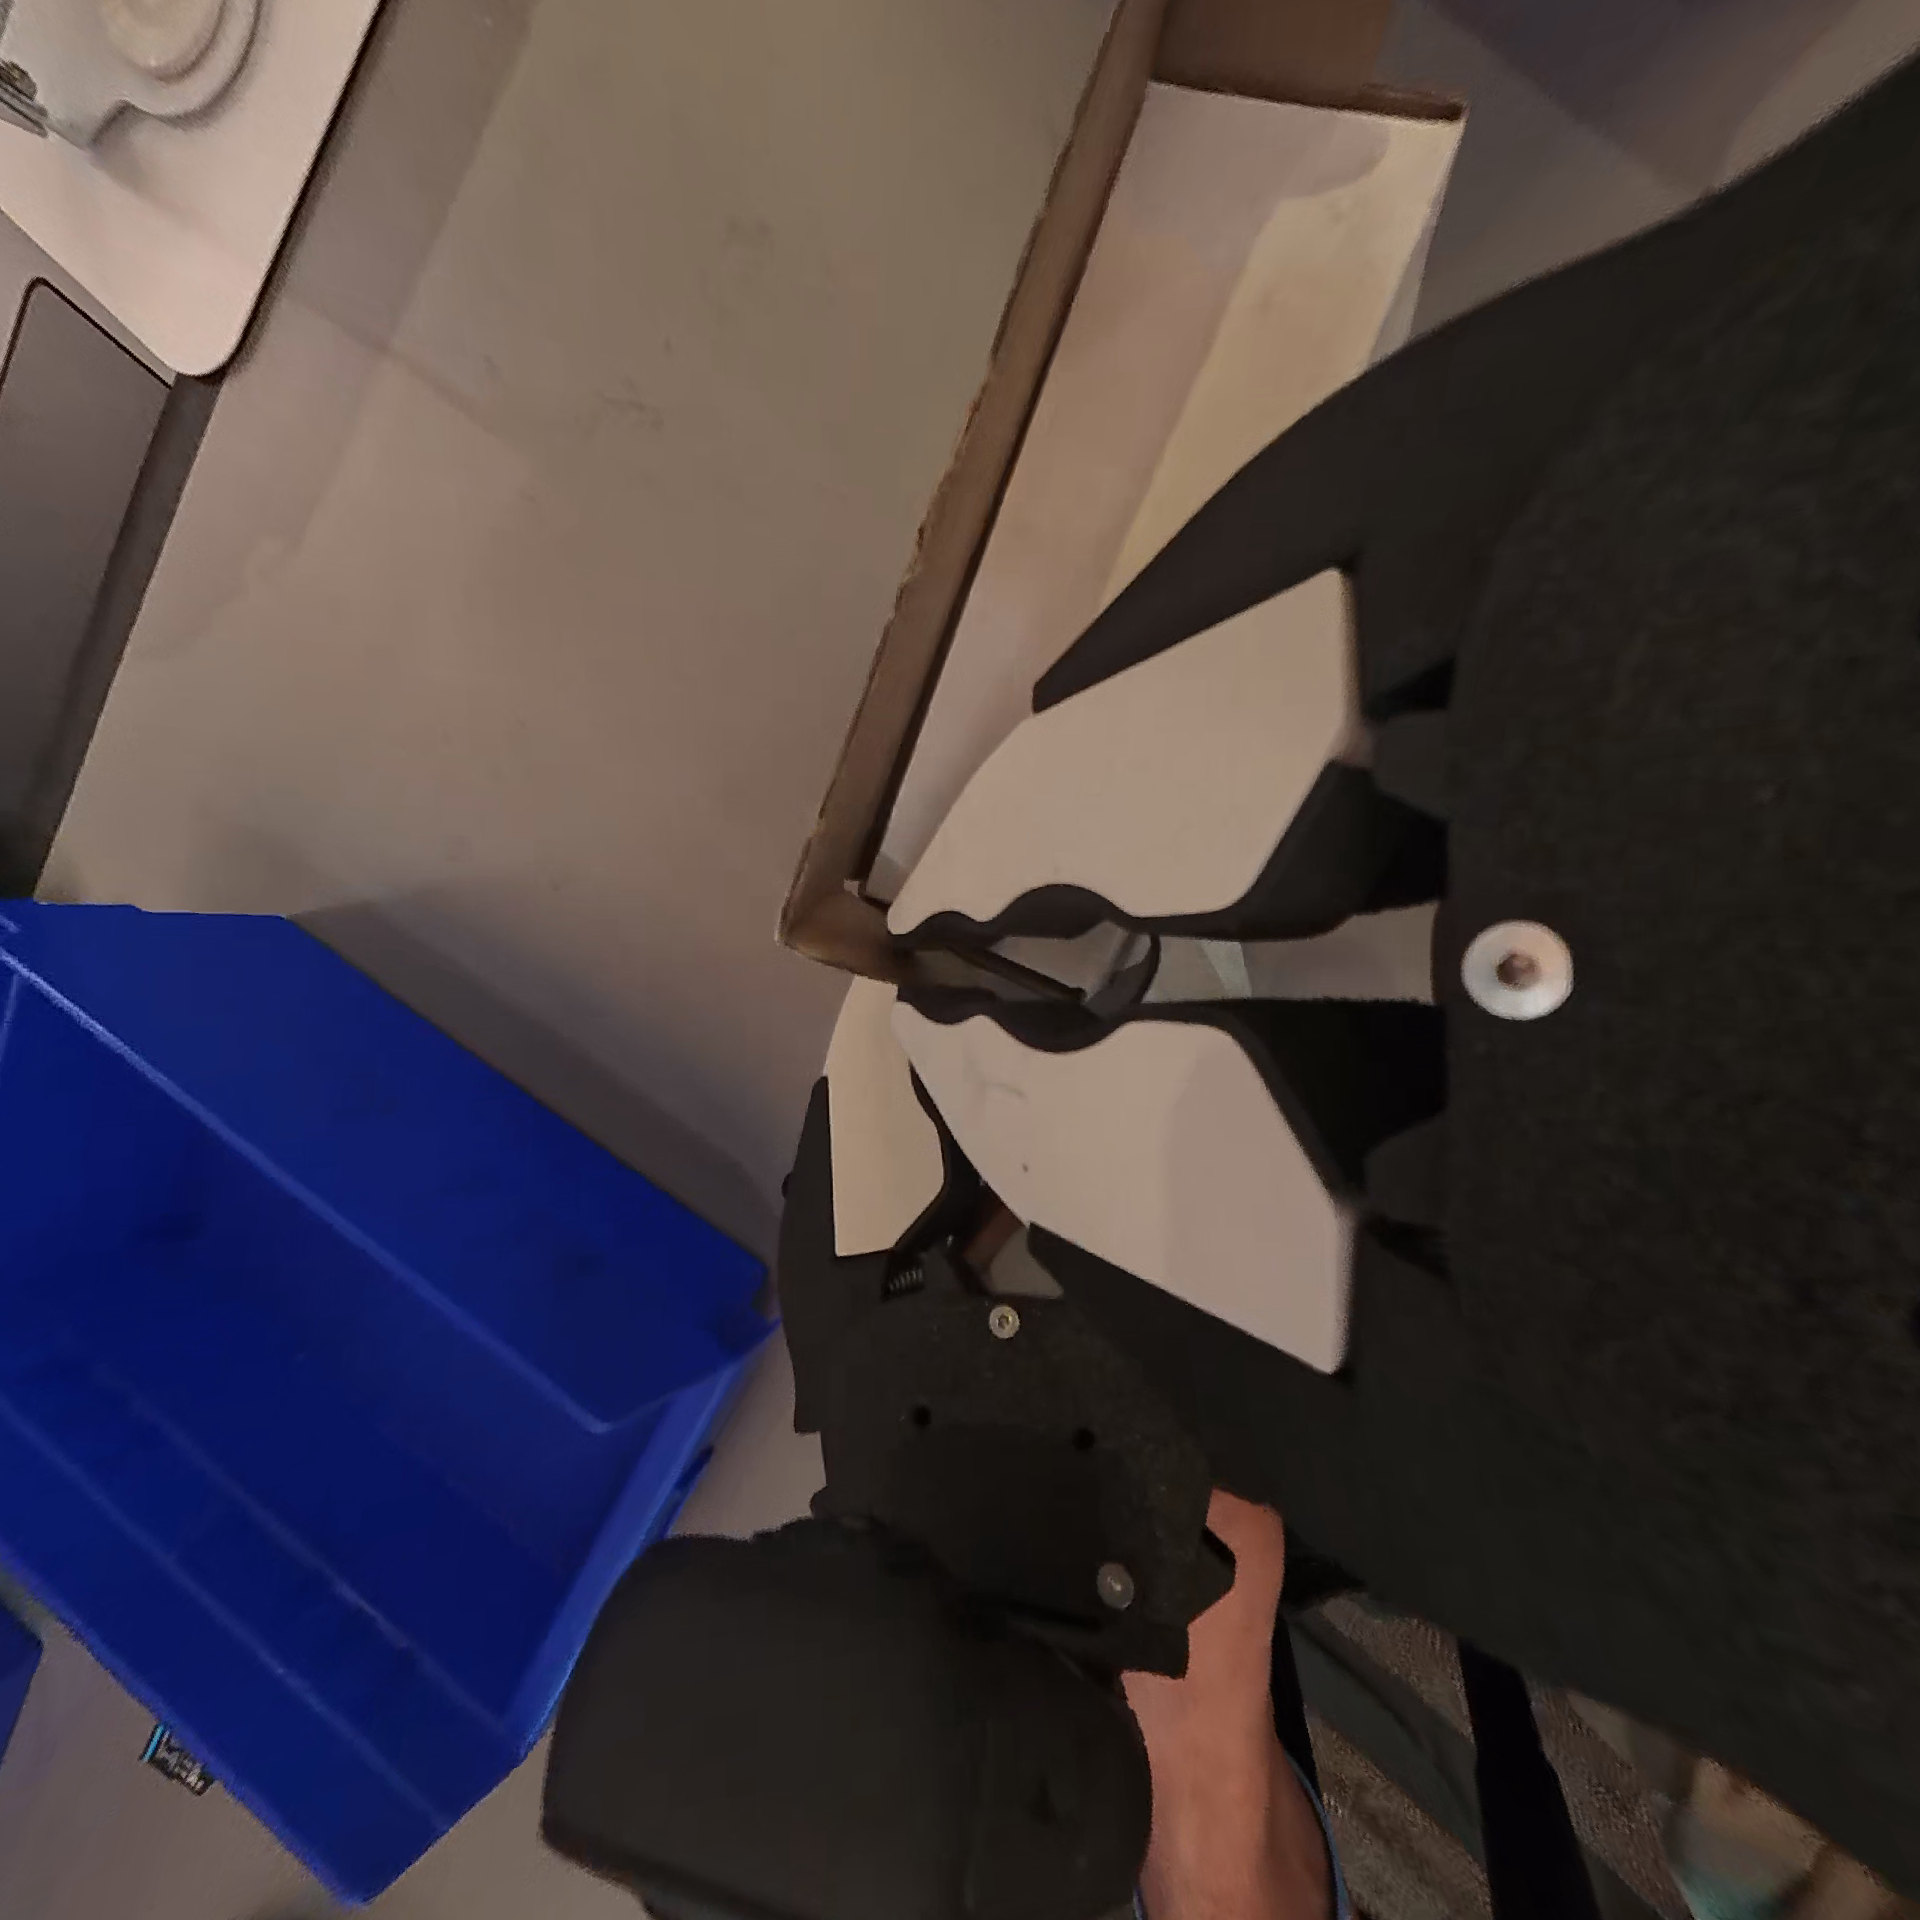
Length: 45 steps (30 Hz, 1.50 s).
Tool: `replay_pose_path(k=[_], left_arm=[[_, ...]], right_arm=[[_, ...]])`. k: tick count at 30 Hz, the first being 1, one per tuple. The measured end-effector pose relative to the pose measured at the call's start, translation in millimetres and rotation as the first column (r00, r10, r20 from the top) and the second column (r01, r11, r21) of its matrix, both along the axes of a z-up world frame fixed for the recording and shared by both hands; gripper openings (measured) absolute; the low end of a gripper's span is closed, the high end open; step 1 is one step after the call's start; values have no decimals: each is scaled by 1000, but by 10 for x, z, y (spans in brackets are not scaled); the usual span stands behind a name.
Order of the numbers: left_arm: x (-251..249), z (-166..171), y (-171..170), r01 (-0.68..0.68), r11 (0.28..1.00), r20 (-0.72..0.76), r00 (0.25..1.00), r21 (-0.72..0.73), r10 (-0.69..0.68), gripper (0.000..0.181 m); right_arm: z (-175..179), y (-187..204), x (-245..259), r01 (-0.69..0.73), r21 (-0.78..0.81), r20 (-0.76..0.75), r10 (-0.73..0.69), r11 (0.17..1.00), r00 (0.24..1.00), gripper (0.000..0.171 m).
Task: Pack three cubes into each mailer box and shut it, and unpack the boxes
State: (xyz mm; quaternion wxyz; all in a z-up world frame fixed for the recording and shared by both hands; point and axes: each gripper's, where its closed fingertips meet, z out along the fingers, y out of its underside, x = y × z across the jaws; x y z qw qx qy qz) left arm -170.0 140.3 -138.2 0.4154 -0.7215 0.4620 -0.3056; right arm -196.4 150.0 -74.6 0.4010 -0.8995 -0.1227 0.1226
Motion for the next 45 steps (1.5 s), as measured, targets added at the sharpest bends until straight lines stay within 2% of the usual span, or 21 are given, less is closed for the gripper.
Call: replay_pose_path(k=[16, 24, 28, 31, 32, 34, 36, 38, 40, 43, 45], left_arm=[[0, -4, 7, 3, 1000, 0, 1000, 4, -3, 63], [1, 0, 20, -3, 1000, 9, 1000, -10, 3, 63], [0, 0, 24, 1, 1000, 14, 1000, -17, -1, 62], [-5, -15, -4, 13, 1000, -10, 1000, 27, -13, 62], [-6, -16, -5, 12, 1000, -10, 1000, 28, -12, 62], [-12, -15, 1, 11, 1000, -9, 1000, 18, -11, 63], [-29, -16, 14, 6, 1000, -11, 1000, 22, -6, 63], [-44, -16, 22, 0, 1000, -12, 1000, 25, 0, 62], [-47, -16, 25, -4, 1000, -13, 1000, 22, 4, 62], [-39, -16, 28, -5, 1000, -14, 1000, 24, 6, 62], [-28, -16, 35, -6, 1000, -12, 1000, 22, 7, 63]], right_arm=[[38, 21, 33, 0, -25, -27, -1, 1000, 1000, 4], [-54, -43, 5, 0, -26, -41, -1, 1000, 999, 5], [-169, -104, 7, -34, -35, 20, 34, 999, 999, 5], [-166, -204, -1, -79, -24, 5, 80, 997, 997, 6], [-141, -261, 6, -112, -23, 1, 112, 993, 994, 13], [-32, -344, 170, -162, 23, 78, 160, 987, 984, 17], [131, -364, 581, -137, 92, 207, 116, 986, 971, 21], [323, -368, 1046, -65, 174, 232, 23, 983, 972, 21], [405, -378, 1481, 51, 213, 179, -90, 976, 980, 21], [267, -423, 1527, 58, 135, -13, -57, 989, 998, 23], [125, -383, 1522, 62, 111, 3, -63, 992, 998, 23]])
